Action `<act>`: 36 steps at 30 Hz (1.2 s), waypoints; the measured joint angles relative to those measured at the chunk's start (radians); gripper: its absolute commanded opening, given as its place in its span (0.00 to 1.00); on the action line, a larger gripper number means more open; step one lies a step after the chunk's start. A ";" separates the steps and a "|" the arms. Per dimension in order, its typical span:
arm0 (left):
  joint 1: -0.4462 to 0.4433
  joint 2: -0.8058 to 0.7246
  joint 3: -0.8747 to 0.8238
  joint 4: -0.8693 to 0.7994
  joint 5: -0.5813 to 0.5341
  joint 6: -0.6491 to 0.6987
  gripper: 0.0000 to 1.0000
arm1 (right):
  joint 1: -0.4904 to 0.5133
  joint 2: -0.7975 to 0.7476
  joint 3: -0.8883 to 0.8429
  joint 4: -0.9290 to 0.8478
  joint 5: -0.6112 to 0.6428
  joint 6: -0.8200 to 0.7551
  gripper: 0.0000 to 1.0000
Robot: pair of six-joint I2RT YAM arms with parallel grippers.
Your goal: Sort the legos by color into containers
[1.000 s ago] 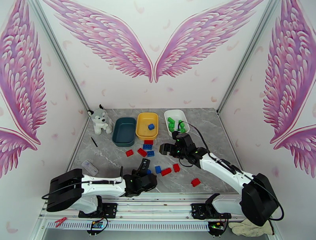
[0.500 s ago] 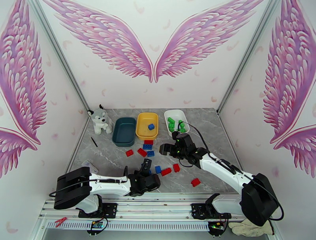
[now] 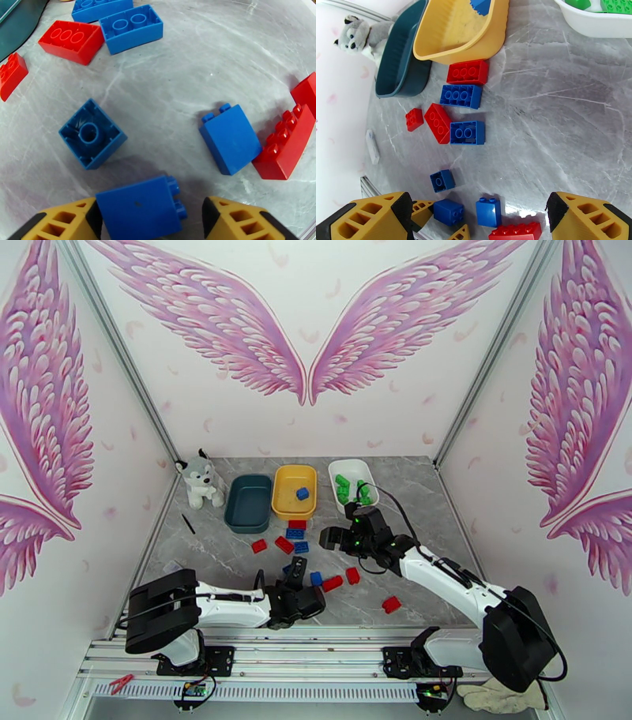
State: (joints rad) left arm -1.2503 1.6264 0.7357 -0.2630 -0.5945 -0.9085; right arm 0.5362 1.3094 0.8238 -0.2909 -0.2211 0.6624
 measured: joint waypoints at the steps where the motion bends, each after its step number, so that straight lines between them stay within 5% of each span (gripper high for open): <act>1: 0.003 0.000 0.001 0.001 0.000 0.003 0.63 | -0.002 0.000 0.000 0.000 0.000 0.000 0.96; 17: 0.022 0.013 0.011 0.002 -0.002 0.023 0.47 | -0.004 0.000 0.000 0.000 0.000 0.003 0.88; 23: 0.050 -0.129 0.005 -0.024 -0.002 0.063 0.48 | -0.004 0.019 0.000 0.008 -0.029 0.012 0.86; 30: 0.248 -0.303 0.013 -0.030 0.044 0.196 0.49 | -0.001 0.093 0.000 0.025 -0.092 0.023 0.84; 36: 0.455 -0.282 0.133 -0.037 0.135 0.328 0.50 | 0.014 0.125 0.002 0.032 -0.118 0.018 0.85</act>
State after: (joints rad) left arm -0.7948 1.3449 0.8688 -0.2996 -0.4599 -0.5804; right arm 0.5499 1.4342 0.8253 -0.2592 -0.3393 0.6807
